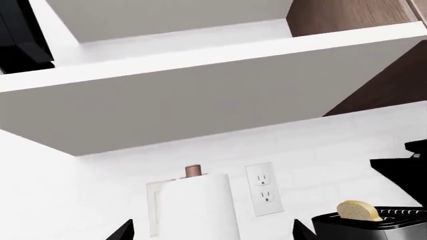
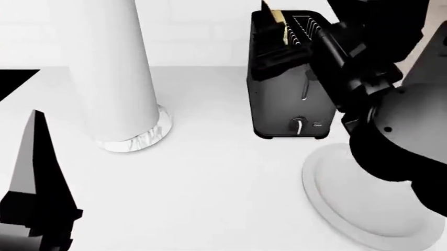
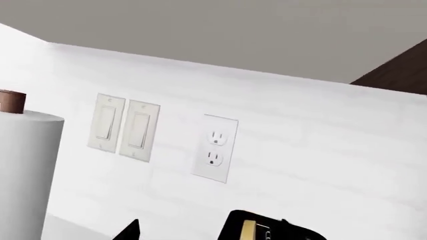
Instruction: Place the toasted item on a plate.
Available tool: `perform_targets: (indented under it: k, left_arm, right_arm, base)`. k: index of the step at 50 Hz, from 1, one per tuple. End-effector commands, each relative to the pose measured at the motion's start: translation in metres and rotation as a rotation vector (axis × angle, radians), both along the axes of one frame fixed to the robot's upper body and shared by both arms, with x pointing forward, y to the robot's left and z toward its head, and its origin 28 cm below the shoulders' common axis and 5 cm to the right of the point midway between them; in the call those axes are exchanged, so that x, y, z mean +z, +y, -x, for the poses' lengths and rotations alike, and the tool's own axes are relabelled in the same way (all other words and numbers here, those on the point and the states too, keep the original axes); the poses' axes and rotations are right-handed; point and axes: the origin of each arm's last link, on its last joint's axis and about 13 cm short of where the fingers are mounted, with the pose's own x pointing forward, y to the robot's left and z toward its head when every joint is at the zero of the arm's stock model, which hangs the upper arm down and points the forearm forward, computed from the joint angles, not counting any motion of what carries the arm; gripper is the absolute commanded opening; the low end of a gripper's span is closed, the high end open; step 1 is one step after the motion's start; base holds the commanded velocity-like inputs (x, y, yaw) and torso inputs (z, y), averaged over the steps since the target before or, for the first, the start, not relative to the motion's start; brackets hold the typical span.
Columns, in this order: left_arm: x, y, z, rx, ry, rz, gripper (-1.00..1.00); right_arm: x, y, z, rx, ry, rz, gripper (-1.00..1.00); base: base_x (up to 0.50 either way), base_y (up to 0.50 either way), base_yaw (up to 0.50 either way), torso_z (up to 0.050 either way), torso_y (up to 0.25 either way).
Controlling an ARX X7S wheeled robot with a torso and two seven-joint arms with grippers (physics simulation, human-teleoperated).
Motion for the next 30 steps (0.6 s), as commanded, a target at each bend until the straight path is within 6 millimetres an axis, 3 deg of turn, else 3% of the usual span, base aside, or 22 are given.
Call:
perform_targets:
  k: [1,12,30]
  left_arm:
    - [0.001,0.001,0.001,-0.006,-0.018,-0.009,1.0]
    - [-0.002,0.001,0.003,-0.006,-0.026,-0.013,1.0]
    - [-0.005,0.0,0.004,-0.008,-0.021,-0.014,1.0]
  right_arm:
    - [0.027,0.004,-0.049,-0.051,0.088,0.027,1.0]
    - [0.03,0.008,-0.095,-0.11,0.186,-0.01,1.0]
    - [0.025,0.011,-0.124,-0.179,0.261,-0.022,1.0]
  base:
    - [0.0,0.0,0.0,0.0,0.0]
    - [0.0,0.0,0.0,0.0,0.0]
    - [0.0,0.0,0.0,0.0,0.0]
